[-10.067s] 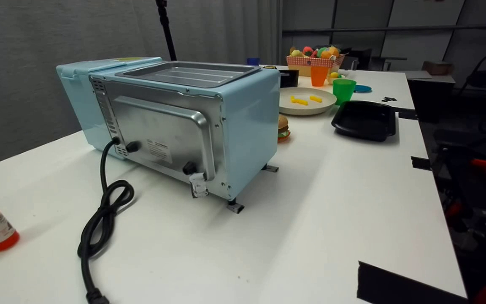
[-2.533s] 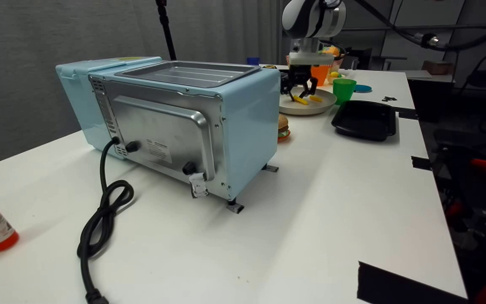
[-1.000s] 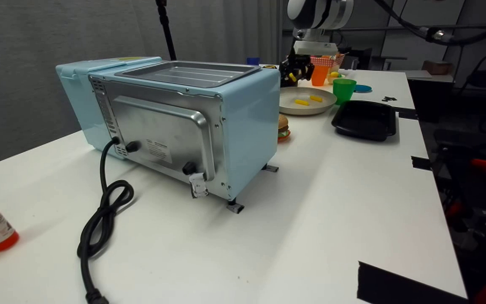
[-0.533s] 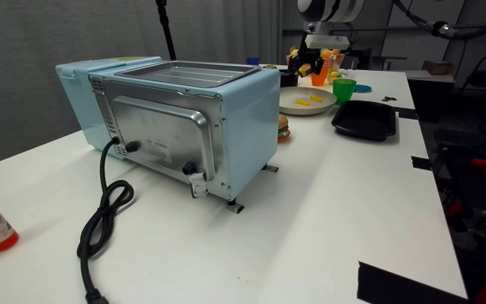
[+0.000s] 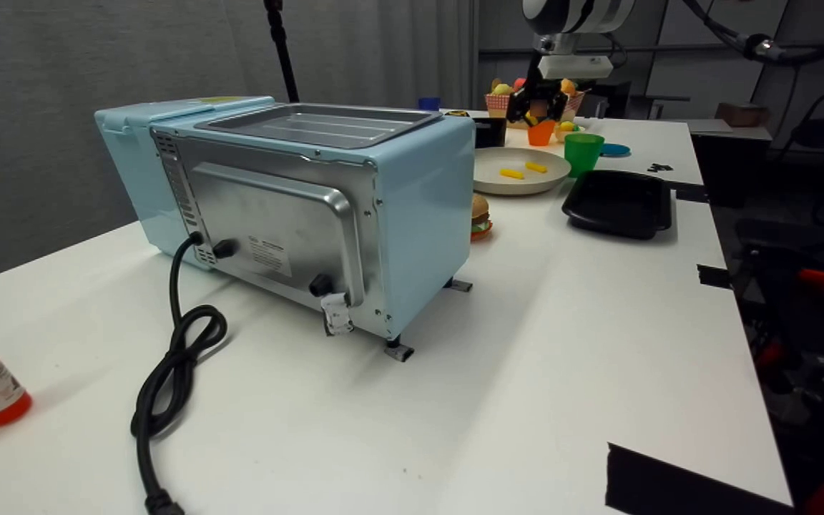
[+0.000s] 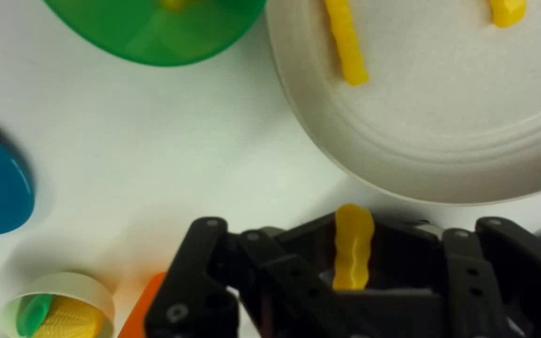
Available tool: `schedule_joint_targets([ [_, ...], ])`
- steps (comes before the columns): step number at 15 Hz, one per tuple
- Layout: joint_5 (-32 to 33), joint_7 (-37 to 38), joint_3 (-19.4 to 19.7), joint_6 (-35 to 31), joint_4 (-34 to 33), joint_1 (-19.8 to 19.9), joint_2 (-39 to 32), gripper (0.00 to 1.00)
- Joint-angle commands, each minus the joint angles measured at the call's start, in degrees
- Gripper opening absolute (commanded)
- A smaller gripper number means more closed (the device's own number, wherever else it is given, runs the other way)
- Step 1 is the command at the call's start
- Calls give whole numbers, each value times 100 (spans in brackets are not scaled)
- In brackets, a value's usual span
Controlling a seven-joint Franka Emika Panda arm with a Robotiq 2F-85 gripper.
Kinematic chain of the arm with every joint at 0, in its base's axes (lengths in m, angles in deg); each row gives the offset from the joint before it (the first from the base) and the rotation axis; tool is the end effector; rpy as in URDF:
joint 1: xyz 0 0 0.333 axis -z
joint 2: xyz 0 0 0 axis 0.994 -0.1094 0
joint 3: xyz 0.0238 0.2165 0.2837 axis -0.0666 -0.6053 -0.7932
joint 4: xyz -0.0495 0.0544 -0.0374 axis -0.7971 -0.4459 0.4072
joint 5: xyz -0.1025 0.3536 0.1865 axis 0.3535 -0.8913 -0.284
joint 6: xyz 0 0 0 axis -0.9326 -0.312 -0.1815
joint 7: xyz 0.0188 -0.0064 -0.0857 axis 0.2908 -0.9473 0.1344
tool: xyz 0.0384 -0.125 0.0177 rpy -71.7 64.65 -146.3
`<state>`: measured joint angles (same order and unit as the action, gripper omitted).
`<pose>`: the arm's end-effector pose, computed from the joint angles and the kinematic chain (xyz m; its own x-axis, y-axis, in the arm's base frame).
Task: Move the fries from the plate to the green cup
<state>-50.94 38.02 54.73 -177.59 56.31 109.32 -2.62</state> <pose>0.5915 -0.4485 0.2091 0.6152 -0.7417 0.2674 -0.7602 -0.6479 -0.0482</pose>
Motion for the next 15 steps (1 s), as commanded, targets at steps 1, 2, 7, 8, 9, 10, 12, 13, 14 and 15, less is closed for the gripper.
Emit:
schedule_joint_targets([
  [1,166,-352,-20,144,300,159,336,0],
  [2,182,-436,-27,143,338,203,373,0],
  [7,256,-845,-52,116,555,404,539,0],
  [8,272,-932,-54,89,621,442,572,0],
  [9,278,-1041,-66,67,706,489,621,0],
  [10,270,-1159,-85,39,793,543,667,0],
  [12,233,-1421,-136,21,948,664,751,0],
  [13,226,-1536,-152,29,1028,712,801,0],
  [14,225,-1660,-173,19,1125,762,869,0],
  [15,198,-1801,-220,32,1209,834,949,0],
])
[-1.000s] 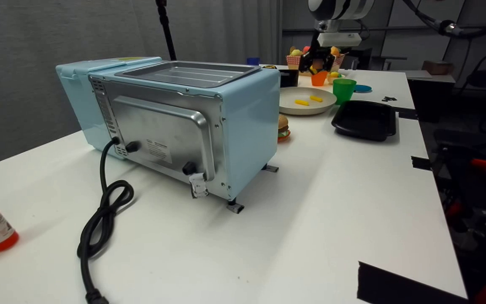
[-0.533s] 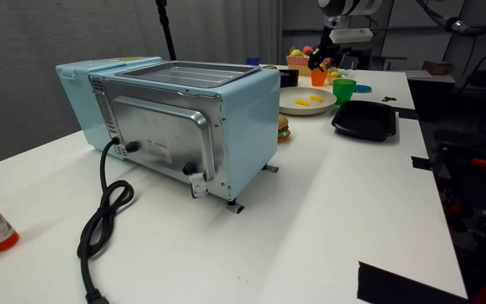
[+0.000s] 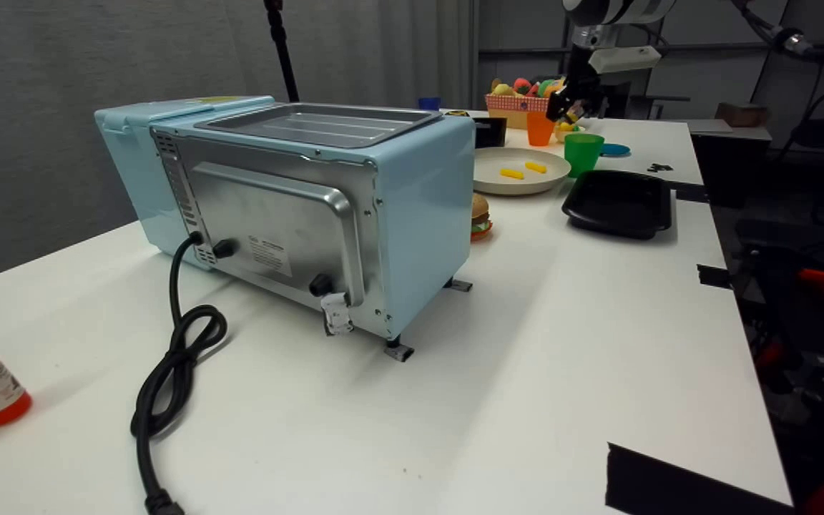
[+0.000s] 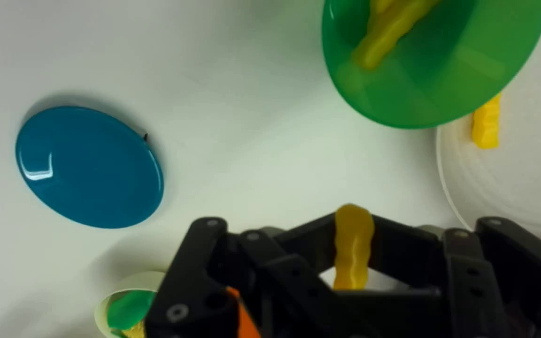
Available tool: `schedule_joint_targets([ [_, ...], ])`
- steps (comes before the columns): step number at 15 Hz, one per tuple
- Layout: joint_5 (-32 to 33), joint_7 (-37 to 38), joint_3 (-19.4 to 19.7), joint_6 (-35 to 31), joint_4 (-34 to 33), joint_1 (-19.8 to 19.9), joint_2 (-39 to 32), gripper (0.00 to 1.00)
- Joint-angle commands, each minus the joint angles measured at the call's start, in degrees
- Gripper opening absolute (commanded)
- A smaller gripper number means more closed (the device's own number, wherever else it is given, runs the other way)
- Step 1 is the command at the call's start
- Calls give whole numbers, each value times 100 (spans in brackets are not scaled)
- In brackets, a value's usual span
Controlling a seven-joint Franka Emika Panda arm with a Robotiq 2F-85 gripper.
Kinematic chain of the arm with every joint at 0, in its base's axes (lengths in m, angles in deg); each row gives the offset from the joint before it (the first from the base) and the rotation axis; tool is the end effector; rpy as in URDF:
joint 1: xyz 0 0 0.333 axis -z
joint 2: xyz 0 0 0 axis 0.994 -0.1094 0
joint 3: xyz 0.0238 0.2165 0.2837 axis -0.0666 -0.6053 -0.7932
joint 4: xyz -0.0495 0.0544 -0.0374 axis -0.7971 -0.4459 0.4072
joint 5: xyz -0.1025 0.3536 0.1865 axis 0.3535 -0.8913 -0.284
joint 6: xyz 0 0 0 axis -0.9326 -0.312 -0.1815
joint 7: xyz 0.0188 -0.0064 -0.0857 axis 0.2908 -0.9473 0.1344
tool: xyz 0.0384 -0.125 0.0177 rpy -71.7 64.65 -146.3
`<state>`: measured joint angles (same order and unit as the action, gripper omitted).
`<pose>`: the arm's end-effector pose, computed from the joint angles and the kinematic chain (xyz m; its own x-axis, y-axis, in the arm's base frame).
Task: Move the fries from the plate to the green cup
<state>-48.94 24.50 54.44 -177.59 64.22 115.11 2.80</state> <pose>0.5131 -0.4823 0.2150 0.7315 -0.6437 0.2250 -0.6638 -0.7476 0.0193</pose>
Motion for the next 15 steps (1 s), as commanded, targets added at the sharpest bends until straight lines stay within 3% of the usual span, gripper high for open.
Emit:
schedule_joint_targets([
  [1,-27,-583,-236,72,508,323,503,0],
  [7,-184,-1300,-535,111,1107,656,1069,0],
  [15,-519,-2065,-868,6,1881,739,1445,0],
])
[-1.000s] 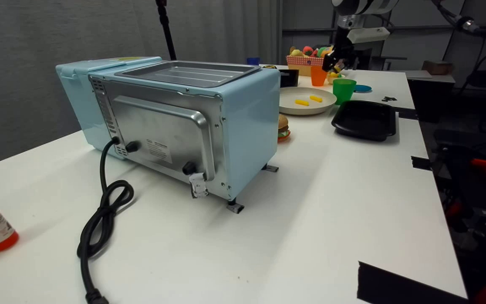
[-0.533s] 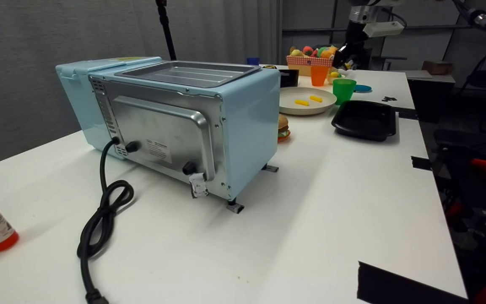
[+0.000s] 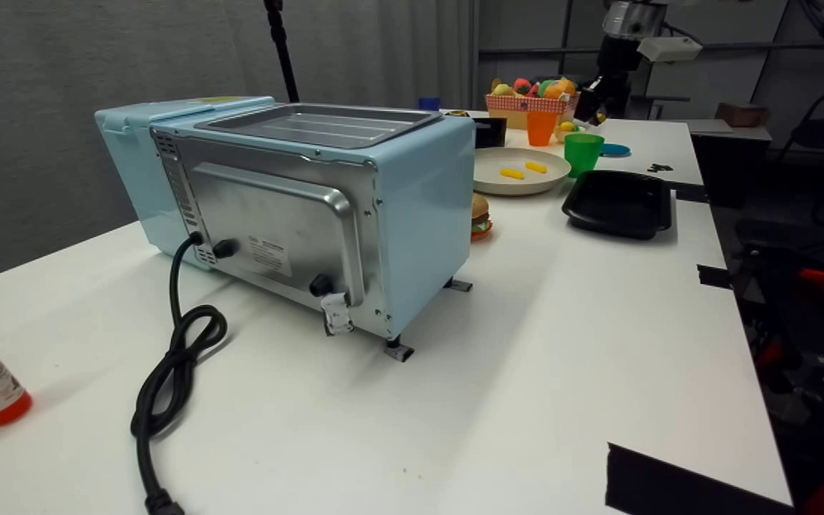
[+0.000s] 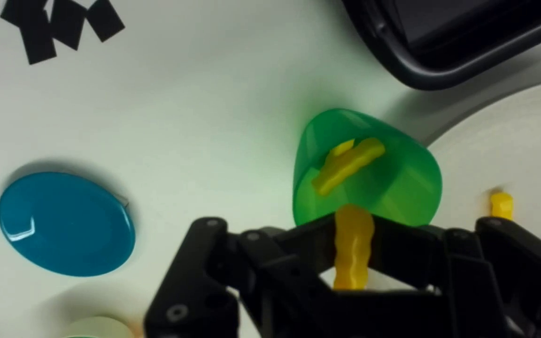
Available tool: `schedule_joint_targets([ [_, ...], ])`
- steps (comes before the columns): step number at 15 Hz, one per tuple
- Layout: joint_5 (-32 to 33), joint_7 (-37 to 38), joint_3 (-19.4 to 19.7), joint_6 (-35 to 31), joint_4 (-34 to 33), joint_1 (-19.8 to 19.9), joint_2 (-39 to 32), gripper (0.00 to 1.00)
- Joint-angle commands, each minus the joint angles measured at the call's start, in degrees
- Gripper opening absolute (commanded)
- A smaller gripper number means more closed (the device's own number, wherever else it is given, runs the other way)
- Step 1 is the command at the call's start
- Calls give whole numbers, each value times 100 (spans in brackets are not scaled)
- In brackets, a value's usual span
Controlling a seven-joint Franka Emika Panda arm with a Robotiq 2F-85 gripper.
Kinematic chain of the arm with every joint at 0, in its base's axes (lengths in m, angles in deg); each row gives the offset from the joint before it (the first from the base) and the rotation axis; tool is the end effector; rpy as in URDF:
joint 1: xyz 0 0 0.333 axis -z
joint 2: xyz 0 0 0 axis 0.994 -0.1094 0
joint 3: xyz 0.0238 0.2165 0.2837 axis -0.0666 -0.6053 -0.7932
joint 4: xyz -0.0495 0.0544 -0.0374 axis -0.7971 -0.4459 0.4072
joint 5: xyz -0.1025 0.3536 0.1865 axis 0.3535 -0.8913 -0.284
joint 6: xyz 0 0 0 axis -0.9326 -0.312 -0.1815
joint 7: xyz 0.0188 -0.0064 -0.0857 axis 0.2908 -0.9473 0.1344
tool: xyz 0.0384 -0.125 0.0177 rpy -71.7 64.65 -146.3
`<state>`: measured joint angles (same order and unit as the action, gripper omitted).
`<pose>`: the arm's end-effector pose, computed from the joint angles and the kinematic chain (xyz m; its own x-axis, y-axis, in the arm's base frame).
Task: Move the fries from the plate to the green cup
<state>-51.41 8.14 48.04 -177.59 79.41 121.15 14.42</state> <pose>0.4493 -0.4318 0.2307 0.8563 -0.4864 0.1735 -0.4873 -0.8723 -0.0400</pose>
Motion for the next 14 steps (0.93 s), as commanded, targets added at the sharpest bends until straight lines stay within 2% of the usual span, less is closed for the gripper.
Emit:
schedule_joint_targets([
  [1,-349,-508,-288,4,412,138,294,0],
  [7,-807,-592,-554,46,273,49,221,0],
  [14,-813,-472,-495,139,-189,56,55,0],
])
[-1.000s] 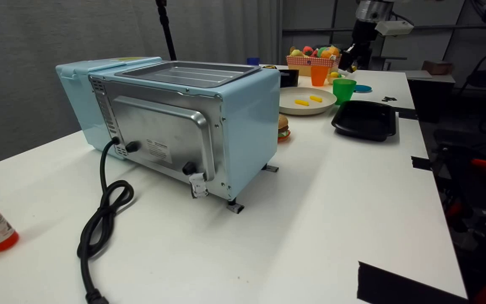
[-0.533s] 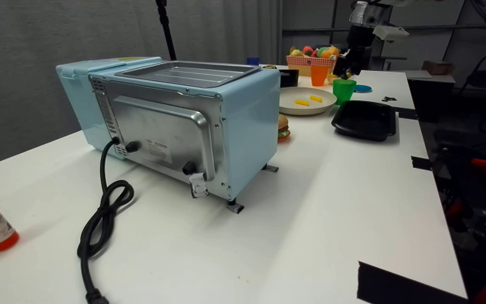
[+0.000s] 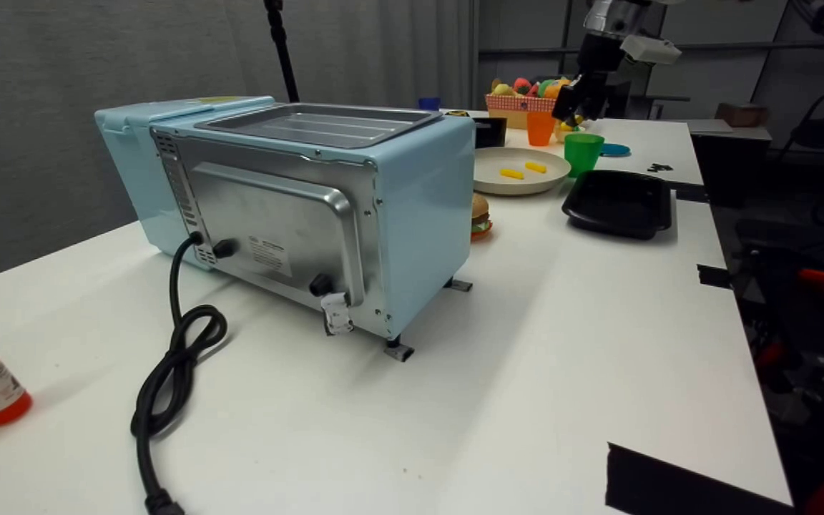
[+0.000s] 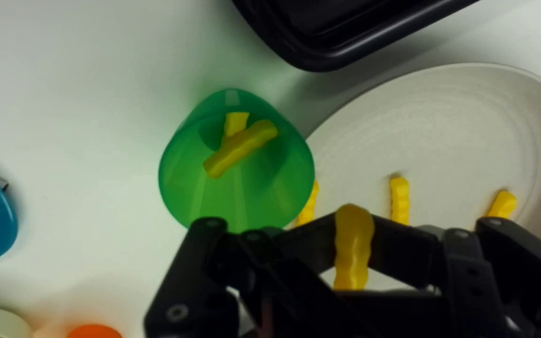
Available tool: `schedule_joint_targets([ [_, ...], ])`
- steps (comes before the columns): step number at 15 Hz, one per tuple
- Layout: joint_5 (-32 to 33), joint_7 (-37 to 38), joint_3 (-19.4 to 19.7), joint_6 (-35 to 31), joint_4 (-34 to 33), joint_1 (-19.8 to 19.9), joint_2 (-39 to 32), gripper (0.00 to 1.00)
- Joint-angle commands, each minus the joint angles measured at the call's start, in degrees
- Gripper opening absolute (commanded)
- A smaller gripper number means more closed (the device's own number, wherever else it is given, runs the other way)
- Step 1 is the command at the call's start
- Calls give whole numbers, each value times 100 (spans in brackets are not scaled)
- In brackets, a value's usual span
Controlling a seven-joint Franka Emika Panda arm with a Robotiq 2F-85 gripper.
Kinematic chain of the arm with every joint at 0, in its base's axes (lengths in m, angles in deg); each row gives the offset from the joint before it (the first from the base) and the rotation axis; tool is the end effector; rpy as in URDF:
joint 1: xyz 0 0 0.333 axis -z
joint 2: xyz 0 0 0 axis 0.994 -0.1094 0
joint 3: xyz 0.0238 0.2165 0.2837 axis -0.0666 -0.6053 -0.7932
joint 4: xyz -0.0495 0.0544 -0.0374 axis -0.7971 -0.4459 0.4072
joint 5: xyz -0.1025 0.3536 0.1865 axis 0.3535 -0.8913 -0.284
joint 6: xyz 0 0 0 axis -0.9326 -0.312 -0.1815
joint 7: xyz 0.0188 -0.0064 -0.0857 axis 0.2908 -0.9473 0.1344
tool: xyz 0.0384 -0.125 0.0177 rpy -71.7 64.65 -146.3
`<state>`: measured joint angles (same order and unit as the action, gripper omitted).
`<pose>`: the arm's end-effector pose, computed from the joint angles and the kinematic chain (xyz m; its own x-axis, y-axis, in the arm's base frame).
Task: Move the fries from the plate to the green cup
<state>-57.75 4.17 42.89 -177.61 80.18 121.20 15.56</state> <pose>0.4810 -0.3899 0.2358 0.8710 -0.4457 0.2068 -0.4290 -0.8950 -0.1220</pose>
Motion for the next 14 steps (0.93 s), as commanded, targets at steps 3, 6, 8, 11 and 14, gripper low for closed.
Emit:
schedule_joint_targets([
  [3,-57,36,128,83,-459,12,-213,0],
  [6,28,35,209,-11,-549,23,-371,0],
  [8,72,35,258,-57,-592,41,-477,0],
  [11,110,55,292,-67,-656,64,-594,0],
  [14,138,61,295,-61,-699,82,-652,26],
])
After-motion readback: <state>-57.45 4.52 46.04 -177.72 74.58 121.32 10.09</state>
